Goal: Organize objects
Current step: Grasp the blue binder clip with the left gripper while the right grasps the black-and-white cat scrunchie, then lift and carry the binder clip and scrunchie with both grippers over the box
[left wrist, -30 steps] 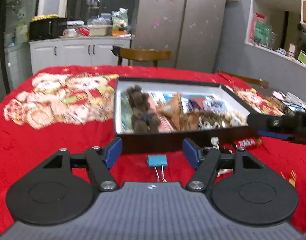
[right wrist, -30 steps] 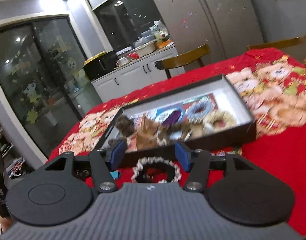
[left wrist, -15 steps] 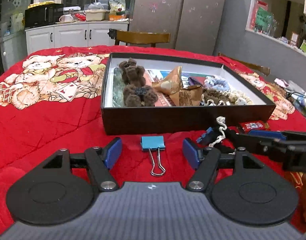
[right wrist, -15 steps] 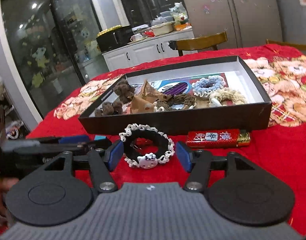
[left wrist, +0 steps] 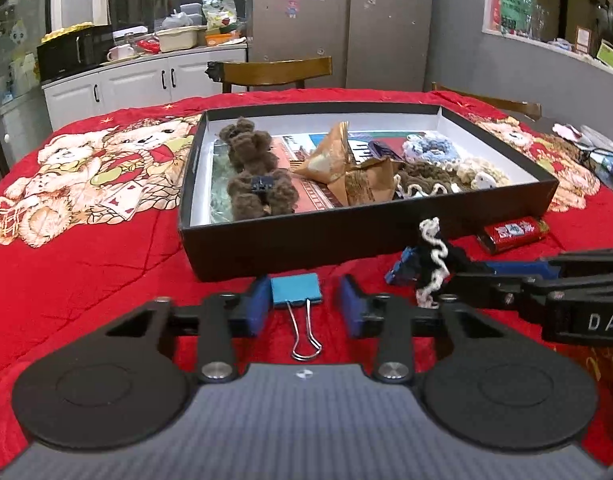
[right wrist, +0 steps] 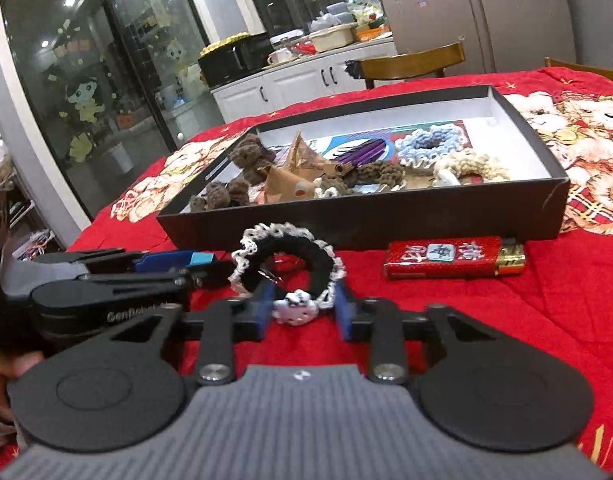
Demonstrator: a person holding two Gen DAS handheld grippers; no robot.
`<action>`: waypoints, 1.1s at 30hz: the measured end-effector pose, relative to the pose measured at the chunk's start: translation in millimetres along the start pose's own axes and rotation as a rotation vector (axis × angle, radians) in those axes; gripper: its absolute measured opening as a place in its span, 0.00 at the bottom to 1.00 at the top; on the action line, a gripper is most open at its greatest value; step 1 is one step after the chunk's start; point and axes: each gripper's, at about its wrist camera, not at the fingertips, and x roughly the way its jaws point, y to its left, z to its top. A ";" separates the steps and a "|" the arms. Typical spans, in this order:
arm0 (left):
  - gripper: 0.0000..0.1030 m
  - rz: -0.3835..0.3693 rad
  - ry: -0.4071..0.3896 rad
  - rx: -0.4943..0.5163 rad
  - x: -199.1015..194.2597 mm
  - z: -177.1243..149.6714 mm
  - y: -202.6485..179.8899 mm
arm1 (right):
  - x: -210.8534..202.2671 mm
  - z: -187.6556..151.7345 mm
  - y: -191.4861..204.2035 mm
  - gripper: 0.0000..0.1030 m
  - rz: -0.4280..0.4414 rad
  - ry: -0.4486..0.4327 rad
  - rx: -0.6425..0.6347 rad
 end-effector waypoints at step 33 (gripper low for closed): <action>0.29 0.034 -0.120 -0.021 -22.5 -4.9 4.0 | -34.7 1.4 -0.4 0.24 0.129 -0.225 0.047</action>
